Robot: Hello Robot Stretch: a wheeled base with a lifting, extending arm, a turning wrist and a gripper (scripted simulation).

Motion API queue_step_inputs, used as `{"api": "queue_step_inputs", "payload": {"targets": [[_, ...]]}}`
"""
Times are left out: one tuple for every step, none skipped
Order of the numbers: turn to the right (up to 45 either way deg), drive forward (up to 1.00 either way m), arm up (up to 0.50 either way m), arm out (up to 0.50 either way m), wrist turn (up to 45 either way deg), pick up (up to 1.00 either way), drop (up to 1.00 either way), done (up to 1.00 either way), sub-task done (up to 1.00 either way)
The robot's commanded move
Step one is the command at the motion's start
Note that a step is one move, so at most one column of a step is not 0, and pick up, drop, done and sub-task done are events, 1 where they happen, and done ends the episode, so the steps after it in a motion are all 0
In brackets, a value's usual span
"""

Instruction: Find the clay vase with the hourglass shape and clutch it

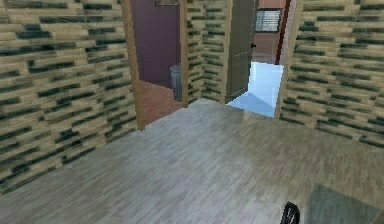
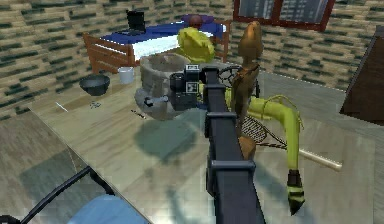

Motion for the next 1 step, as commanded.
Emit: {"api": "queue_step_inputs", "payload": {"targets": [[0.0, 0.0, 0.0, 0.0, 0.0, 0.0, 0.0, 1.0, 0.0]]}}
